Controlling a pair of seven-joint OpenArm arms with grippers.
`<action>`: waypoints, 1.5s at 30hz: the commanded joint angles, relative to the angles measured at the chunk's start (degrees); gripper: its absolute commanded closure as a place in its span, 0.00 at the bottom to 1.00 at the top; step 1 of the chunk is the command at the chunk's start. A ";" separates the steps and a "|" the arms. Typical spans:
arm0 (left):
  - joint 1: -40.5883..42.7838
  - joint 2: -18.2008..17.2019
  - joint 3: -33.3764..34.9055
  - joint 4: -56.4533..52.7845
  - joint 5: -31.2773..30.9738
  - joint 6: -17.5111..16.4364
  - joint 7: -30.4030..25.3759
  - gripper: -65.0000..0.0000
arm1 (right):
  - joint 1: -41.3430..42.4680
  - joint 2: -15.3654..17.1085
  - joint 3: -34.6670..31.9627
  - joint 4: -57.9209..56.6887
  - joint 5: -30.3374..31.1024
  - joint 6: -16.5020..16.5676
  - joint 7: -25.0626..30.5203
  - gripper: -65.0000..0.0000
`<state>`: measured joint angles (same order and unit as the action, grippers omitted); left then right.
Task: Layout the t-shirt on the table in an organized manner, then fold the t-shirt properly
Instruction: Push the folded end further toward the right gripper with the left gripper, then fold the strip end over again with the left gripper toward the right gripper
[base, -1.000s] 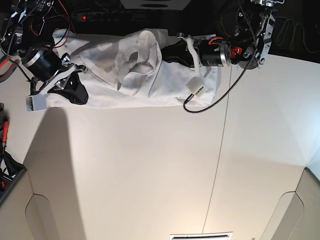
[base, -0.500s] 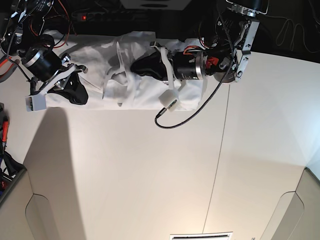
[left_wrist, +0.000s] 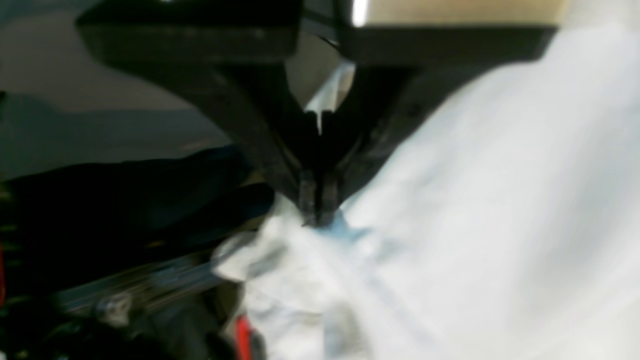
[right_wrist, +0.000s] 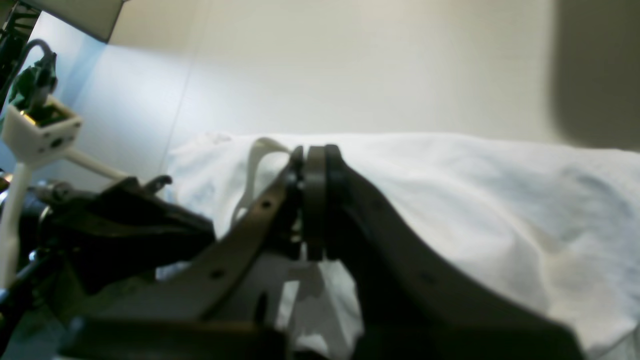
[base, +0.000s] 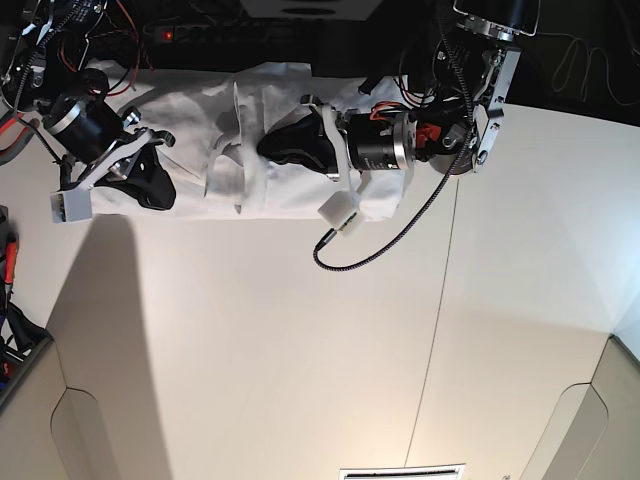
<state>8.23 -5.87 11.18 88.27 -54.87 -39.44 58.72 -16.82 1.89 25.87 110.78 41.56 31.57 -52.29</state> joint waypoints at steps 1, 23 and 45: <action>-0.59 0.17 0.04 0.90 -2.40 -0.56 -0.81 1.00 | 0.31 0.31 0.15 1.09 1.11 0.39 1.51 1.00; -10.01 5.99 0.11 -26.21 24.11 0.57 -19.15 1.00 | 0.28 0.31 0.15 1.09 1.11 0.39 2.36 1.00; -14.25 -0.33 0.00 -26.16 34.58 15.02 -20.85 1.00 | 3.85 1.68 8.83 -0.26 -2.82 -1.55 4.42 0.48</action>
<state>-6.35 -4.78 11.55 62.61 -27.05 -29.61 33.56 -13.41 2.83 34.46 109.78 38.09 29.93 -49.28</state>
